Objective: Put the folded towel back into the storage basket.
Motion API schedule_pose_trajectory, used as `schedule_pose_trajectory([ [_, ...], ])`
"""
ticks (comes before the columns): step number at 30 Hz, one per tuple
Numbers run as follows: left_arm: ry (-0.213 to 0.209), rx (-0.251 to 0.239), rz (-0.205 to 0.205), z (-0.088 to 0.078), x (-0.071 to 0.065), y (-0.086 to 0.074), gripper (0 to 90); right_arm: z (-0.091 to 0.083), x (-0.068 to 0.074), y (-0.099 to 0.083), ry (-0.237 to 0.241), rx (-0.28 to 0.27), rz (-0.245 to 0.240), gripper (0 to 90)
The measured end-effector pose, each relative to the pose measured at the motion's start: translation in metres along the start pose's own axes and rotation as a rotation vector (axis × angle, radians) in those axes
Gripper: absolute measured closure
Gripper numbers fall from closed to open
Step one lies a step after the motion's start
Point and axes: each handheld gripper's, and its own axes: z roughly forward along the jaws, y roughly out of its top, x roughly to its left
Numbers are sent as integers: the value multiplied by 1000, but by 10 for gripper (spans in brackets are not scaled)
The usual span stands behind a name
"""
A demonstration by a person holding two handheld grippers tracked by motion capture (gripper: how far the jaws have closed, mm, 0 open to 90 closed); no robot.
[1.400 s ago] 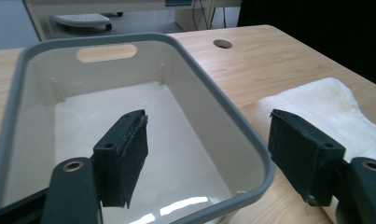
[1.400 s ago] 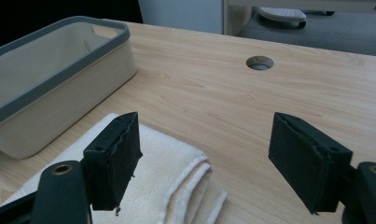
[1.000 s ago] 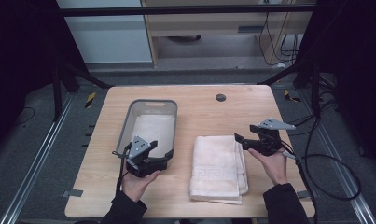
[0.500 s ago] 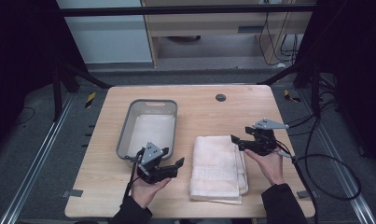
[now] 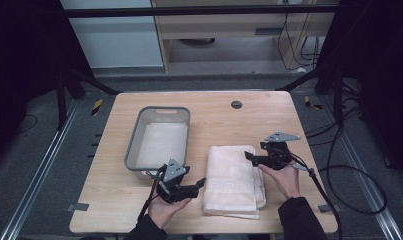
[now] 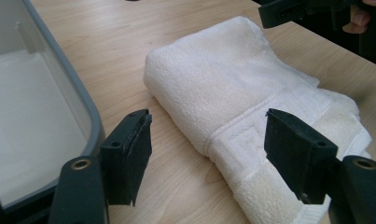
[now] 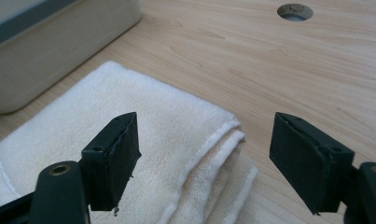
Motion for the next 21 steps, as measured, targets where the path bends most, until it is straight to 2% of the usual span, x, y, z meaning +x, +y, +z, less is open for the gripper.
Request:
schedule_pose_trajectory([
  [3,-7,14,4,4,-2,-3,312,4,1,-4,14,2,8,240],
  [10,-16,46,18,15,-8,-8,311,9,-3,-12,7,27,29,231],
  [15,-18,69,24,21,-12,-12,315,14,-3,-15,5,49,16,228],
  [19,-19,111,39,32,-15,-17,313,17,-3,-16,10,68,5,236],
  [21,-17,116,37,34,-15,-18,313,18,-2,-17,12,71,14,237],
])
